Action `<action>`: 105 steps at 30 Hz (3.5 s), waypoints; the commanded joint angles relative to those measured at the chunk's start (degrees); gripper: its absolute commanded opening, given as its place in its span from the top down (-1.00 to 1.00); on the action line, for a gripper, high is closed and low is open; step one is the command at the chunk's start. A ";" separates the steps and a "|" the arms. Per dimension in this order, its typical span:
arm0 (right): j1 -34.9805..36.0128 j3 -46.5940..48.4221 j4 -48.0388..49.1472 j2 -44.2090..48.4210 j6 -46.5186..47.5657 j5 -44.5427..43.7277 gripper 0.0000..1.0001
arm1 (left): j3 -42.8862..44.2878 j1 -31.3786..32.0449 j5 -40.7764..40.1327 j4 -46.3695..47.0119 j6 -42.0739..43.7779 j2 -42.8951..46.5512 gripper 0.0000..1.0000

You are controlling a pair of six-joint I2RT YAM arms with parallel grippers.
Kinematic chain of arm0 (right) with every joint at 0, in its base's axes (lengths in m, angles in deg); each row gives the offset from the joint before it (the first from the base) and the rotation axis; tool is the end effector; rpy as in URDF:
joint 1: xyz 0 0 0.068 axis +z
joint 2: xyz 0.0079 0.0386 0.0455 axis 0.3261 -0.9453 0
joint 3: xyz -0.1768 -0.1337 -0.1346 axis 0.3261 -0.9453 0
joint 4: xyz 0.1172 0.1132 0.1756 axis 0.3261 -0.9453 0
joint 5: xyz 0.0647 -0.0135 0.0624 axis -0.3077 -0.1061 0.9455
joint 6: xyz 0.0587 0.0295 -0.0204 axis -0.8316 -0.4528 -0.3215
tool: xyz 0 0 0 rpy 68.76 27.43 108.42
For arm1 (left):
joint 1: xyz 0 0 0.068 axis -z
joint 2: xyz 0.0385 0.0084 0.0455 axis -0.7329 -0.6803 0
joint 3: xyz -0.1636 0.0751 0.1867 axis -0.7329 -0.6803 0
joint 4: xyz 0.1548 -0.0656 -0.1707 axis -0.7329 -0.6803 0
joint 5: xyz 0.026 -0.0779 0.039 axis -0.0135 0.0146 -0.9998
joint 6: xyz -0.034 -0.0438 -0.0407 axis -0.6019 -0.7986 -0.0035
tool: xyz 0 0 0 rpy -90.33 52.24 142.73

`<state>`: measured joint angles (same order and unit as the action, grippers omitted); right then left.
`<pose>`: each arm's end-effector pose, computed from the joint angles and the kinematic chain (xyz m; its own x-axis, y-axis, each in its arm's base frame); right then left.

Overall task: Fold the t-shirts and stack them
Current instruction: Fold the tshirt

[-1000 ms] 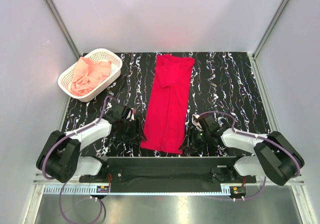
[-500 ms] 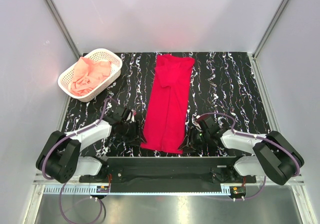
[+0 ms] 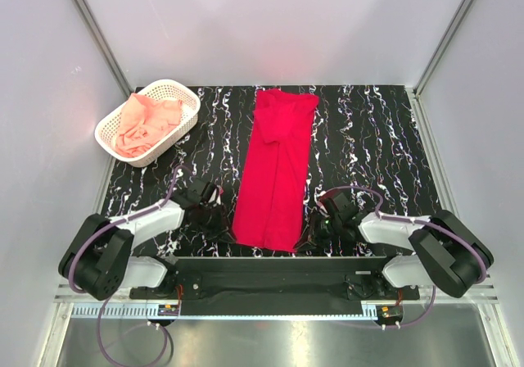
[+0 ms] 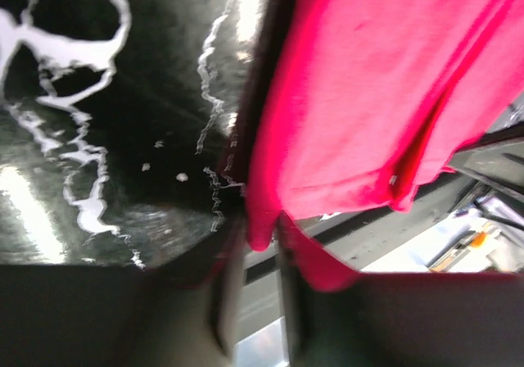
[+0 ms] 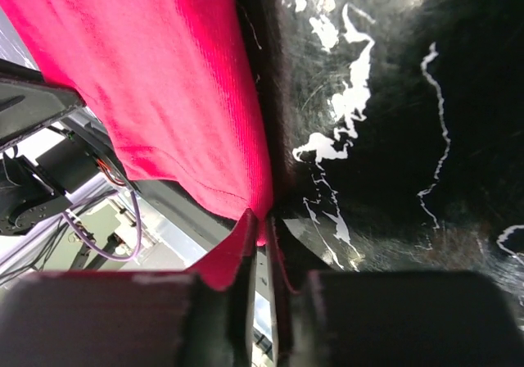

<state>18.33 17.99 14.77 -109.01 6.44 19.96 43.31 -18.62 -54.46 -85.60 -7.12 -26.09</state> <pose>0.1431 0.1433 0.1027 -0.9825 0.1785 0.0536 0.1673 0.7184 0.6752 0.1584 -0.1132 0.1203 -0.9840 -0.1763 0.0253 -0.1626 0.8307 -0.5324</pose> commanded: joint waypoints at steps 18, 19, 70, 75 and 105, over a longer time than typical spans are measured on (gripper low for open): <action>-1.23 4.32 -18.43 19.06 -0.57 -5.80 1.00 | 11.74 5.85 -8.97 -13.02 -6.07 10.86 0.99; -2.46 5.55 -19.13 17.66 1.79 -5.27 1.00 | 16.20 5.68 -9.23 -13.73 -4.50 9.28 1.00; -27.78 72.01 -38.03 -44.40 30.11 5.99 1.00 | 81.72 -11.46 0.96 -24.02 9.93 -52.87 0.90; -27.96 72.98 -37.85 -46.51 29.85 6.87 1.00 | 83.92 -11.55 1.13 -24.72 10.02 -55.51 0.81; -28.93 87.68 -53.33 -45.57 38.47 -1.75 -0.25 | 69.90 -9.02 -2.30 -20.60 14.76 -40.93 -0.14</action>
<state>-12.99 109.64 -34.56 -162.45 40.65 21.65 120.40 -30.97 -58.99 -111.24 4.96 -73.85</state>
